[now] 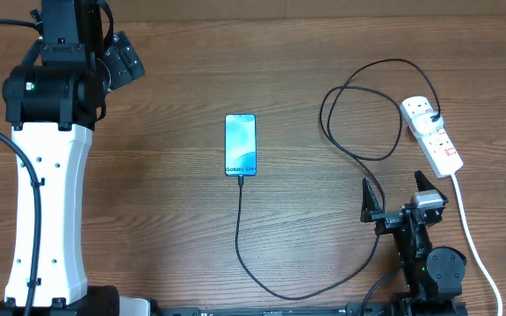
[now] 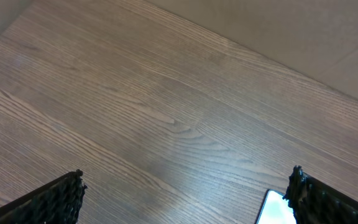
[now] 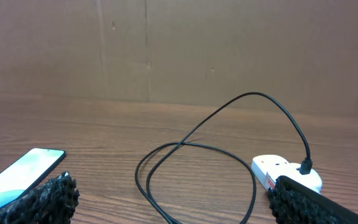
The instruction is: Plug charger to phone and switch on socket
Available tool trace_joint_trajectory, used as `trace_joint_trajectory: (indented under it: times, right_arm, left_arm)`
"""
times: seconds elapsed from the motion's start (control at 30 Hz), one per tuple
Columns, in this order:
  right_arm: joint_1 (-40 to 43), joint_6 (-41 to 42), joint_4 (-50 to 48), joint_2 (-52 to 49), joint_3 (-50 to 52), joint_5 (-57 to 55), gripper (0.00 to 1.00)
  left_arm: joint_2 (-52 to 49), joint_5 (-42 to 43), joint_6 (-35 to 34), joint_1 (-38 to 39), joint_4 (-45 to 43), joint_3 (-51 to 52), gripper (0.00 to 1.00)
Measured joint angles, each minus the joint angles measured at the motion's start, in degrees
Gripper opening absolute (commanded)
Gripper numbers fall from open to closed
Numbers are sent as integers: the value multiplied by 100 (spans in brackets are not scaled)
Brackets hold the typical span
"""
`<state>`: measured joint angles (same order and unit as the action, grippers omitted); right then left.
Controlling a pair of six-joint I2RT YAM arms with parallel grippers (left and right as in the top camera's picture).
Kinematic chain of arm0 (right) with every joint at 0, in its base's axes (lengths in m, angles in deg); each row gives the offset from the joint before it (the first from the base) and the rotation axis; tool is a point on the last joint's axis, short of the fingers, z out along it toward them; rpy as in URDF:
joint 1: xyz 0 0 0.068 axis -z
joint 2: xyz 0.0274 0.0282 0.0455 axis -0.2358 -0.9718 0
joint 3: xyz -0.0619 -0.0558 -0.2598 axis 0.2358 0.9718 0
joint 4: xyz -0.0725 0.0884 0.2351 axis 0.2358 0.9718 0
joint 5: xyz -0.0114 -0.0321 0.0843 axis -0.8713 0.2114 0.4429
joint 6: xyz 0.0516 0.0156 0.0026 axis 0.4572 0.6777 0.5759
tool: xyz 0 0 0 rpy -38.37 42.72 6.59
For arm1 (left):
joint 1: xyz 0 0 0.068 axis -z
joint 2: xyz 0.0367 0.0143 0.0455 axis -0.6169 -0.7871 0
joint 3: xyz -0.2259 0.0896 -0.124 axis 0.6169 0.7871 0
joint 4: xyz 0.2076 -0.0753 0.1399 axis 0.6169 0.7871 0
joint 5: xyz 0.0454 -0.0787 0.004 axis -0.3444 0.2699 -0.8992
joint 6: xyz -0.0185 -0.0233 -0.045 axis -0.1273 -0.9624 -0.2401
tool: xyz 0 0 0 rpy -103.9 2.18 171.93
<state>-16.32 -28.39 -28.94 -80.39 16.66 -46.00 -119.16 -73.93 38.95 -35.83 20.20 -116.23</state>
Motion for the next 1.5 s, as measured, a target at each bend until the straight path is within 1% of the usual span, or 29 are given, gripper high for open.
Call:
trace_joint_trajectory:
  times: [1.23,1.5]
  right_arm:
    - [2,39,-2,0,0,-22,100]
    - [2,42,-4,0,0,-28,100]
  left_arm:
    - [0,-2,4,0,7,0,99]
    - [0,-20,111,0,437,0,100]
